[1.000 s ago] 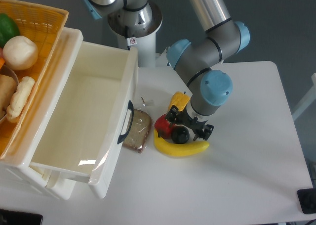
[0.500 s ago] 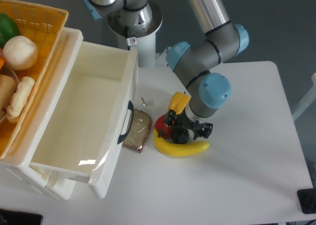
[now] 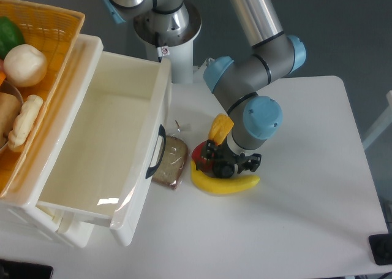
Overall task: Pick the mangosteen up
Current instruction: 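Close the gripper fingers on the mangosteen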
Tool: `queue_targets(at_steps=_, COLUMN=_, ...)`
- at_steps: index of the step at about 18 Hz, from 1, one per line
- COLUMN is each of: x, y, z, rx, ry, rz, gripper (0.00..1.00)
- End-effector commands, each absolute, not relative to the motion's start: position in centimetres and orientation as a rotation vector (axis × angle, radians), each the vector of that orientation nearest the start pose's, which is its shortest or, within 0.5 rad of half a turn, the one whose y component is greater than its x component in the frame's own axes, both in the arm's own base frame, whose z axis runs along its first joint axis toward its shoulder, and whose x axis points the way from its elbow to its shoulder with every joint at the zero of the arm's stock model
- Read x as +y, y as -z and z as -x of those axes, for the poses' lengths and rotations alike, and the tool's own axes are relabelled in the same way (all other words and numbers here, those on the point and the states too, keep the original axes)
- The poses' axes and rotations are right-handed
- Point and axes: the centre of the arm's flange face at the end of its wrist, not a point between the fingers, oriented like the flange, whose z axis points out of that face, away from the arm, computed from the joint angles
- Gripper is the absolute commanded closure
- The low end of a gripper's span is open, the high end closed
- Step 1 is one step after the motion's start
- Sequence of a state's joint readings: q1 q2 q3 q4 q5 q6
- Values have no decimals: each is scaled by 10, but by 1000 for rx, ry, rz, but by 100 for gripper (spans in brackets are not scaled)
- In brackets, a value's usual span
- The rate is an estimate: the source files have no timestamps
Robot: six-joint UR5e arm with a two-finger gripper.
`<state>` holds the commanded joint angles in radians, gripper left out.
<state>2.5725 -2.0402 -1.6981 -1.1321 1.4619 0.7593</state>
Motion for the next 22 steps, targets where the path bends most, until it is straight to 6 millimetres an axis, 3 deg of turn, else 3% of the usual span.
queue_targets(at_steps=13, x=444, y=-207, z=428, rx=-430, ry=303, rz=3117, gripper=34)
queue_targets(at_steps=15, x=444, y=-208, z=429, rx=-439, ry=301, rz=3116, gripper=40)
queue_targets(at_steps=18, x=446, y=-212, z=432, rx=-438, ry=290, rz=3107, gripper=74)
queue_targets(at_steps=22, x=450, y=-226, z=442, rx=-418, ry=250, rz=3091, gripper=79)
